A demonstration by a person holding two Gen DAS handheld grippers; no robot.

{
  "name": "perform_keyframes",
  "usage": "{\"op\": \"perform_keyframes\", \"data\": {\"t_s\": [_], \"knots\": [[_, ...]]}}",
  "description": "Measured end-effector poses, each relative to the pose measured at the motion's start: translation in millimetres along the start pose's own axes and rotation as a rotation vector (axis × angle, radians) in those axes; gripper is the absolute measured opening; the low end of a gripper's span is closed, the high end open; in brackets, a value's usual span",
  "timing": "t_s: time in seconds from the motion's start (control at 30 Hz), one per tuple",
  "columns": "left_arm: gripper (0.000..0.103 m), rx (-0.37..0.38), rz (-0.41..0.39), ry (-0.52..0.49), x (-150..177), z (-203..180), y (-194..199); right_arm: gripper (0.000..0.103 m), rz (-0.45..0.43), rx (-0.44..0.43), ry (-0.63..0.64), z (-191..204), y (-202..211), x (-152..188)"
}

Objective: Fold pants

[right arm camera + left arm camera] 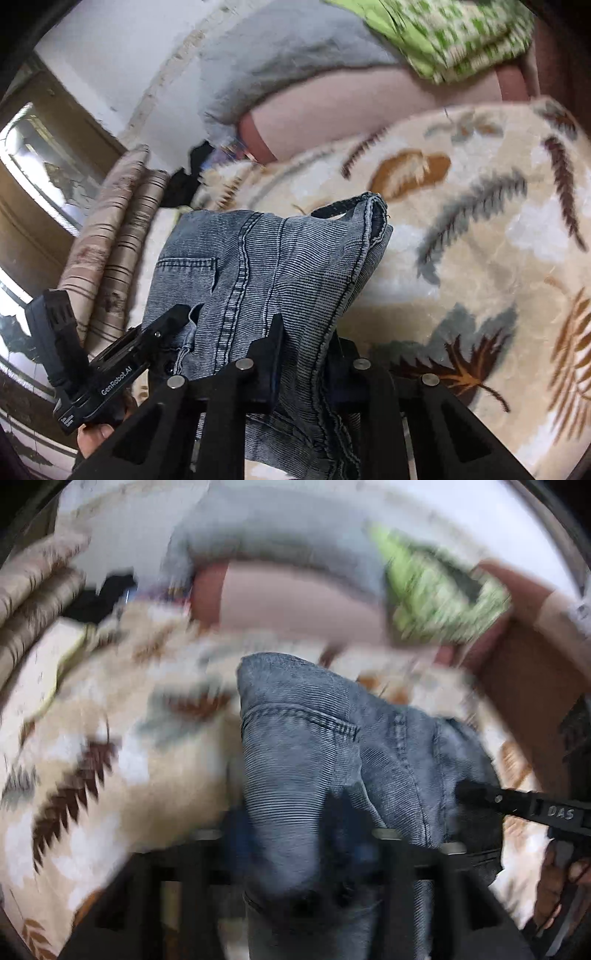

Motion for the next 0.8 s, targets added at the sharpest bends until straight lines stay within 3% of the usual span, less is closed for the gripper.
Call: {"op": "perform_keyframes", "data": {"t_s": [0.03, 0.07, 0.13, 0.23, 0.3, 0.37, 0.43, 0.5, 0.53, 0.57, 0.6, 0.63, 0.73, 0.8], "knots": [[0.082, -0.040, 0.054, 0.013, 7.8, 4.9, -16.2, 0.030, 0.046, 0.019, -0.015, -8.5, -13.9, 5.7], [0.082, -0.070, 0.095, 0.018, 13.9, 7.5, -26.6, 0.035, 0.095, 0.050, -0.018, -14.9, -27.0, 11.9], [0.082, -0.063, 0.098, 0.032, 25.4, 12.9, -26.4, 0.041, 0.150, 0.157, -0.007, -25.1, -42.1, 25.5], [0.082, -0.117, 0.028, 0.024, 27.3, 10.6, 2.6, 0.046, 0.103, 0.165, 0.001, -22.9, -21.6, 31.4], [0.085, -0.092, -0.022, 0.023, 28.8, 7.9, 22.3, 0.053, 0.042, 0.177, 0.047, -10.9, 0.7, 30.7], [0.090, -0.106, -0.058, -0.002, 36.7, 1.9, 33.8, 0.070, -0.023, 0.144, 0.098, 9.0, 22.1, 36.4], [0.093, -0.163, -0.039, -0.036, 47.6, -2.5, 23.4, 0.080, -0.039, 0.152, 0.152, 24.8, 24.7, 49.5], [0.094, -0.212, 0.071, -0.087, 63.7, -3.3, -5.1, 0.085, 0.056, 0.221, 0.209, 25.8, -0.8, 67.3], [0.094, -0.200, 0.070, -0.077, 66.4, -2.2, -4.7, 0.086, 0.202, 0.276, 0.216, 16.4, -31.2, 82.1], [0.094, -0.198, 0.048, -0.052, 66.5, -0.9, 0.8, 0.089, 0.232, 0.261, 0.180, 6.9, -39.1, 90.0], [0.094, -0.199, 0.047, -0.037, 64.4, -1.1, 7.5, 0.089, 0.169, 0.241, 0.139, 2.6, -30.0, 91.1], [0.094, -0.200, 0.055, -0.034, 62.6, -1.6, 11.0, 0.089, 0.166, 0.243, 0.120, 1.7, -22.0, 89.5], [0.094, -0.182, 0.041, -0.039, 60.6, -7.4, 24.1, 0.089, 0.114, 0.296, 0.152, 12.4, 2.6, 81.8], [0.094, -0.170, 0.025, -0.030, 65.4, -7.9, 26.5, 0.093, 0.050, 0.275, 0.168, 20.0, 16.1, 82.4]]}}
Point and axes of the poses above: each gripper's, at about its wrist camera, not at the fingertips, and y roughly against the way its jaws point, z to its left, x to its underside, the point moved 1 cm from there along -y, roughly the way its jaws point, and after that the axes turned 10 degrees about y, right-handed, at the moved point
